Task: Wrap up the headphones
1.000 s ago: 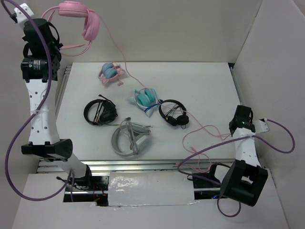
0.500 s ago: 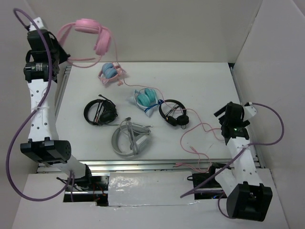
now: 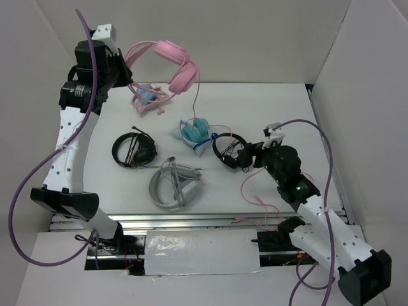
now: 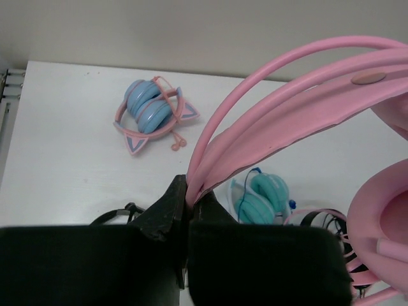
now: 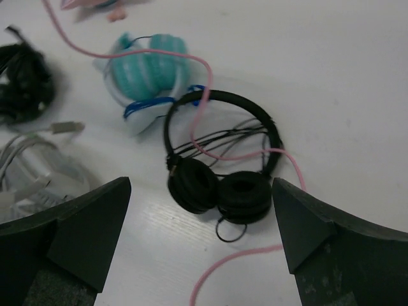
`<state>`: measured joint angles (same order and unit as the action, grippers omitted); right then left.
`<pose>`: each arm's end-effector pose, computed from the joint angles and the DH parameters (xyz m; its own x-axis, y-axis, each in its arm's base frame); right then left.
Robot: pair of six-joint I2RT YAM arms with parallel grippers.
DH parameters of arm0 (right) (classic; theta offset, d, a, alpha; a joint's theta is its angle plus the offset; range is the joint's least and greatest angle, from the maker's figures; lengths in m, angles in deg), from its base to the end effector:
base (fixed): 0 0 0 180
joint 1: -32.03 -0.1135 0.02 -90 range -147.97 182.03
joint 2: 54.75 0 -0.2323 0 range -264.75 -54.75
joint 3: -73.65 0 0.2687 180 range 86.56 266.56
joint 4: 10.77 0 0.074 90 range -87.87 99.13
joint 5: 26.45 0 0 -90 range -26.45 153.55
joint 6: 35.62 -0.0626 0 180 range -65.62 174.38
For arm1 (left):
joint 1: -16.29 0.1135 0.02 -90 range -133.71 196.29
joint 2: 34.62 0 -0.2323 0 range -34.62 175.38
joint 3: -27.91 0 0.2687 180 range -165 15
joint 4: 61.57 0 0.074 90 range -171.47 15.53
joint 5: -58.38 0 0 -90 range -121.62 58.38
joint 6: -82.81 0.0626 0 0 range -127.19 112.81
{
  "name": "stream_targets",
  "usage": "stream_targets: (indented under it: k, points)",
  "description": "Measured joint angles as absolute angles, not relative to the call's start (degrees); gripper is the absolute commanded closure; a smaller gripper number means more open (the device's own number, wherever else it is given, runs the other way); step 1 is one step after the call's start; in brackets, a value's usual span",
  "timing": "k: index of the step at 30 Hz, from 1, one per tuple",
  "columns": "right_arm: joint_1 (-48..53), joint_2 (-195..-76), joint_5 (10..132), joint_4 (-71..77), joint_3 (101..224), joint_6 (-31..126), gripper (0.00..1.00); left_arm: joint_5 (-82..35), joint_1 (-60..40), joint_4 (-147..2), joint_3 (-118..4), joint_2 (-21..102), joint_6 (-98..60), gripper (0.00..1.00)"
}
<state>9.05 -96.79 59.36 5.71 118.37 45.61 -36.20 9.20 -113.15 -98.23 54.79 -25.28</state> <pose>0.2305 0.0928 0.2491 -0.2664 0.0522 -0.9624 -0.2868 0.9490 0.1308 0.3626 -0.0401 0.4715 -0.2562 -0.2800 -0.9252 -0.0348 0.9592 -0.2807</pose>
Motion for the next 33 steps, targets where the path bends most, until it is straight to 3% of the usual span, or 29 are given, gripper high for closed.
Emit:
stream_targets:
  k: [6,13,14,15,17,18,33]
  points:
    - [5.6,-109.6,64.4,-2.0,121.3,54.5,0.00,-33.9,7.6,-115.7,-112.3,56.8,-25.0,1.00]
    - [7.9,-124.7,70.4,-8.5,128.3,56.0,0.04,-26.3,7.6,-114.1,-113.2,54.6,-25.0,1.00]
    - [8.2,-126.8,71.3,-9.0,129.7,56.0,0.09,-24.7,7.6,-113.9,-113.1,54.5,-25.0,1.00]
    - [8.4,-128.8,72.0,-9.4,131.0,56.0,0.31,-23.2,7.6,-113.8,-113.0,54.5,-25.1,1.00]
    - [8.8,-132.1,73.6,-10.2,133.2,55.9,0.63,-20.4,7.6,-113.5,-112.9,54.4,-25.0,1.00]
    - [9.1,-133.6,74.3,-10.5,134.1,55.8,1.00,-19.2,7.6,-113.1,-112.6,54.3,-24.9,1.00]
    - [12.1,-136.4,81.2,-13.2,138.2,54.9,1.00,-1.5,5.0,-97.7,-87.4,41.2,-15.9,1.00]
